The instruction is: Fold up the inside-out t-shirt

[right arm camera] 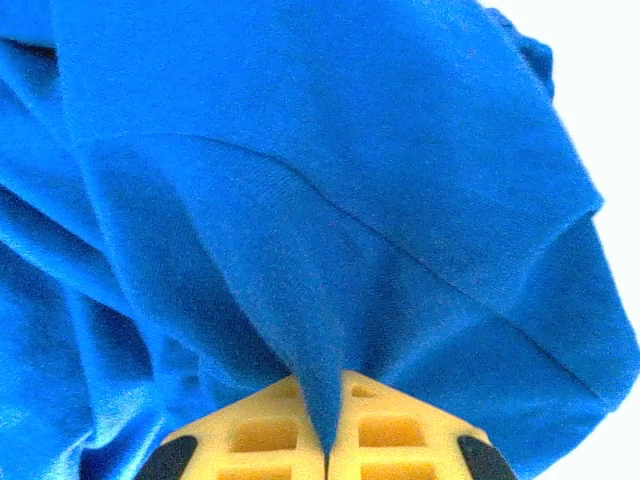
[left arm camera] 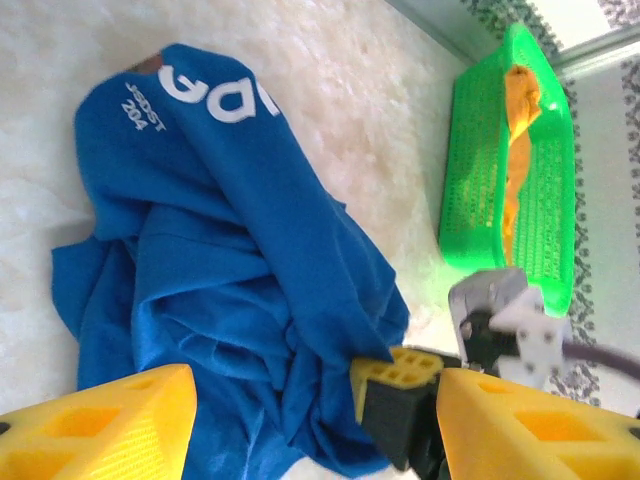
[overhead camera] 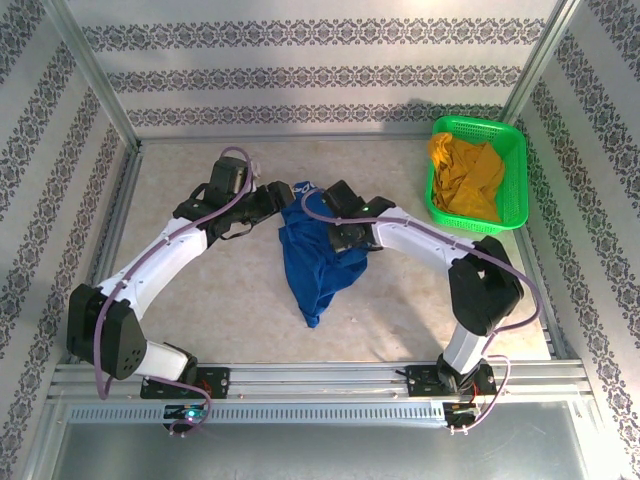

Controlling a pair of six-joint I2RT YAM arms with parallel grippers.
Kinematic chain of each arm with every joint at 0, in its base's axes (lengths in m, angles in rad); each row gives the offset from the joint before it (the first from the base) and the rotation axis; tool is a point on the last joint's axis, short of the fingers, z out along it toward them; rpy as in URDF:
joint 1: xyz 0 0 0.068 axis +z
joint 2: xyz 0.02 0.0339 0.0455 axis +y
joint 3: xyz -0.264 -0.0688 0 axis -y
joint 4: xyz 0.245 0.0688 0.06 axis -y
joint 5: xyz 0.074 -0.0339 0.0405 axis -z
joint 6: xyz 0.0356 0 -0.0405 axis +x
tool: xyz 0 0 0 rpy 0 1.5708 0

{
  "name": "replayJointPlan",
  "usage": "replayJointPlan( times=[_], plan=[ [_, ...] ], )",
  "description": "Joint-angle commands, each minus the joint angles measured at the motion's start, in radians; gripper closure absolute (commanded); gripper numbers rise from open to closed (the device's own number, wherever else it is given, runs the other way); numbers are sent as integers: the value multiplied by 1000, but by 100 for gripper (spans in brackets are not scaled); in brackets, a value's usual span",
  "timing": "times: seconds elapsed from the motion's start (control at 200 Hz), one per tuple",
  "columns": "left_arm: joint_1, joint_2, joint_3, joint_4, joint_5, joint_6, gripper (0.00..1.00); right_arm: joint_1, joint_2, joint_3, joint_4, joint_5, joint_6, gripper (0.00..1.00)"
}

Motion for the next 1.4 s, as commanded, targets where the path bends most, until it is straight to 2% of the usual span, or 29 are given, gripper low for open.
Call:
replayJointPlan(
  times=[0.0,0.09,0.215,0.28,0.44,0.659,0.804,0.999,1.224,1.294,1.394],
  plan=[
    [10,24,-26,34,87,50,35,-67,-72,1,16,-148,-22,100],
    [8,40,-41,92,157,64,34,-138,-160,-41,98,-365,12,100],
    [-5,66,-50,157,225,63,34,-233,-253,-146,329,-695,132,100],
    [-19,81,-47,192,244,62,33,-253,-281,-187,425,-781,184,100],
    [-57,131,-13,249,260,59,33,-271,-317,-258,610,-886,305,100],
    [-108,206,25,288,279,68,33,-290,-318,-309,786,-911,437,100],
    [-122,213,-4,283,259,84,33,-295,-311,-308,825,-912,473,100],
    [-127,247,-12,310,265,88,40,-294,-307,-303,855,-911,503,100],
    [-147,320,40,413,312,58,35,-294,-298,-332,936,-911,562,100],
    [-145,346,58,443,309,37,46,-297,-295,-348,970,-912,589,100],
    [-123,328,27,515,282,-6,74,-315,-301,-383,1007,-911,614,100]
  ],
)
